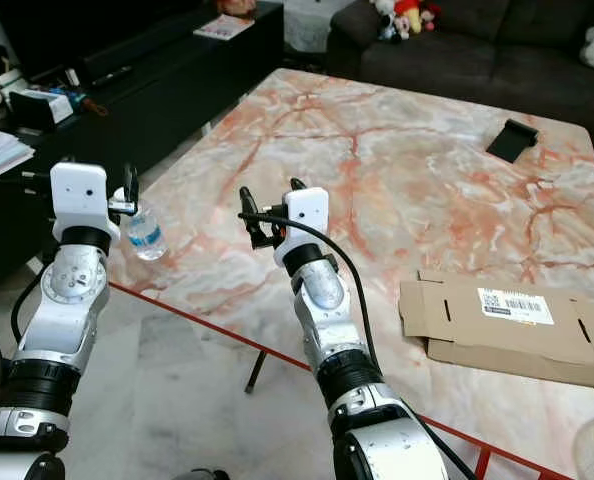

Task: Picking trash to rubbish bin

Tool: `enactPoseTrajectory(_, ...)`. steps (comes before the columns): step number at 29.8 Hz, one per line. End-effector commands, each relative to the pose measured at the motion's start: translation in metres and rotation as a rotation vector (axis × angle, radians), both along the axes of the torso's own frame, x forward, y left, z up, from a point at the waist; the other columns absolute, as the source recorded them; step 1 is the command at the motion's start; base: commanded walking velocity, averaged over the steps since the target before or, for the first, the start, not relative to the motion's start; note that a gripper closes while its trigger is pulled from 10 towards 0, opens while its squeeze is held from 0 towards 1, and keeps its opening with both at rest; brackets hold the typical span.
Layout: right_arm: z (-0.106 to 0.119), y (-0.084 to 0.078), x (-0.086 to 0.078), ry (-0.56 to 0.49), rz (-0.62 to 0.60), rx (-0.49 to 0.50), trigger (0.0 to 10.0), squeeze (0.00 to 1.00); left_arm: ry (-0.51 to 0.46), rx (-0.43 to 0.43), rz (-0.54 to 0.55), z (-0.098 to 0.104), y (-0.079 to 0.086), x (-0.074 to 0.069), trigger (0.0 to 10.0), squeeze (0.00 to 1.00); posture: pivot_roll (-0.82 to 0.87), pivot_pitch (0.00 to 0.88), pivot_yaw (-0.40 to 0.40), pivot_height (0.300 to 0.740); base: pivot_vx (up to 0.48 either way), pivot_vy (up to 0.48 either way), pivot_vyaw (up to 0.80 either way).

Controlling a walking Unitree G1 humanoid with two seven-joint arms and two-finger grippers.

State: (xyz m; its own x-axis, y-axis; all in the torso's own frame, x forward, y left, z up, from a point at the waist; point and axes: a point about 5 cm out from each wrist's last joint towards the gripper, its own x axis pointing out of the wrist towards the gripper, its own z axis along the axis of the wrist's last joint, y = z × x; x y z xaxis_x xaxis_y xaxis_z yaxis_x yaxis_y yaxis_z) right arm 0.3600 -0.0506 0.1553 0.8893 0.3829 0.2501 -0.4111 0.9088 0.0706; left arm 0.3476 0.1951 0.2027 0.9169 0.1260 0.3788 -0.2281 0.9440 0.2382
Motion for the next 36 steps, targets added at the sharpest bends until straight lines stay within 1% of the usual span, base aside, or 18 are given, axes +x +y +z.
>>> enactPoseTrajectory(1,0.003,0.002,-0.001,-0.011,0.008,0.011,10.0,0.0,0.04,-0.01,0.016,-0.004,0.007,0.003,10.0,0.0,0.13,0.119,-0.021,0.74,0.0,0.0,0.0)
enactPoseTrajectory(5,0.002,0.003,-0.001,-0.008,0.013,0.009,10.0,0.0,0.089,-0.019,-0.006,-0.01,0.008,0.007,10.0,0.0,0.13,0.121,-0.025,0.74,0.0,0.0,0.0)
enactPoseTrajectory(6,0.002,0.004,-0.002,-0.009,0.016,0.008,10.0,0.0,0.097,-0.008,-0.02,-0.011,0.007,0.008,10.0,0.0,0.13,0.121,-0.025,0.74,0.0,0.0,0.0)
enactPoseTrajectory(10,0.003,0.004,-0.002,-0.009,0.019,0.008,10.0,0.0,0.108,-0.028,-0.037,-0.01,0.006,0.012,10.0,0.0,0.13,0.123,-0.028,0.74,0.0,0.0,0.0)
enactPoseTrajectory(11,0.003,0.004,-0.002,-0.01,0.02,0.007,10.0,0.0,0.122,-0.052,-0.056,-0.01,0.005,0.015,10.0,0.0,0.13,0.124,-0.03,0.74,0.0,0.0,0.0)
enactPoseTrajectory(12,0.003,0.004,-0.002,-0.011,0.021,0.006,10.0,0.0,0.126,-0.054,-0.072,-0.01,0.003,0.017,10.0,0.0,0.12,0.125,-0.03,0.74,0.0,0.0,0.0)
enactPoseTrajectory(17,0.003,0.004,-0.002,-0.014,0.025,0.004,10.0,0.0,0.12,-0.048,-0.108,-0.006,-0.004,0.022,10.0,0.0,0.12,0.127,-0.031,0.74,0.0,0.0,0.0)
enactPoseTrajectory(18,0.002,0.005,-0.002,-0.01,0.03,-0.002,10.0,0.0,0.12,-0.031,-0.124,-0.004,-0.008,0.024,10.0,0.0,0.12,0.128,-0.031,0.74,0.0,0.0,0.0)
enactPoseTrajectory(19,0.002,0.005,-0.002,-0.01,0.03,-0.002,10.0,0.0,0.12,-0.031,-0.124,-0.004,-0.008,0.024,10.0,0.0,0.12,0.128,-0.031,0.74,0.0,0.0,0.0)
enactPoseTrajectory(21,0.0,0.005,-0.003,-0.006,0.031,-0.004,10.0,0.0,0.125,-0.014,-0.14,-0.002,-0.013,0.027,10.0,0.0,0.13,0.131,-0.029,0.74,0.0,0.0,0.0)
enactPoseTrajectory(26,0.0,0.006,-0.003,-0.006,0.032,-0.005,10.0,0.0,0.129,-0.011,-0.147,-0.002,-0.014,0.028,10.0,0.0,0.12,0.133,-0.026,0.74,0.0,0.0,0.0)
enactPoseTrajectory(28,-0.002,0.01,-0.005,-0.007,0.047,-0.017,10.0,0.0,0.178,-0.023,-0.17,-0.008,-0.019,0.032,10.0,0.0,0.12,0.134,-0.022,0.74,0.0,0.0,0.0)
enactPoseTrajectory(35,-0.004,0.012,-0.007,-0.003,0.066,-0.031,10.0,0.0,0.211,-0.028,-0.197,-0.019,-0.025,0.03,10.0,0.0,0.12,0.132,-0.021,0.74,0.0,0.0,0.0)
enactPoseTrajectory(36,-0.005,0.012,-0.007,-0.002,0.069,-0.033,10.0,0.0,0.213,-0.043,-0.201,-0.021,-0.026,0.029,10.0,0.0,0.12,0.132,-0.023,0.74,0.0,0.0,0.0)
